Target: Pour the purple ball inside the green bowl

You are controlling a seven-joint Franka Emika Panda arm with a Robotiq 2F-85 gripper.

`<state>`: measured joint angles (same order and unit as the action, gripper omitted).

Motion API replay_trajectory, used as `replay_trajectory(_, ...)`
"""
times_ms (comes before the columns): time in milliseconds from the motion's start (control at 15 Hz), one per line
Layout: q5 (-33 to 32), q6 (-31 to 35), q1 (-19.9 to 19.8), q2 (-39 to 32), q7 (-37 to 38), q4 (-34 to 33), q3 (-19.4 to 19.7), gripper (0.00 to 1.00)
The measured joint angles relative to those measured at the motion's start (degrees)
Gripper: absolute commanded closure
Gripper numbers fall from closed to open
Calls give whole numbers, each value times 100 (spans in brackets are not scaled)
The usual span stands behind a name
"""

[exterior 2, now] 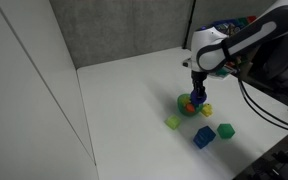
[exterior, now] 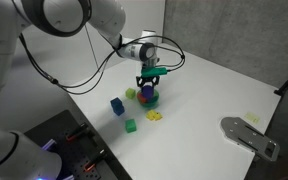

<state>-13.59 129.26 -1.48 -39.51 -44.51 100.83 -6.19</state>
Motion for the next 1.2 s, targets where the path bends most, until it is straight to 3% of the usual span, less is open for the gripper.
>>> replay_trajectory(333,54,-78,15,-298,-14,-268,-63,51)
replay_trajectory(400,54,-84,22,-344,-14,-315,-64,8)
replay_trajectory(533,54,-116,30,-405,-14,-393,-64,6)
replay_trajectory(600,54,-147,31,-420,-13,-430,-64,0)
replay_trajectory(1200,54,-189,29,-476,28,-620,-52,0)
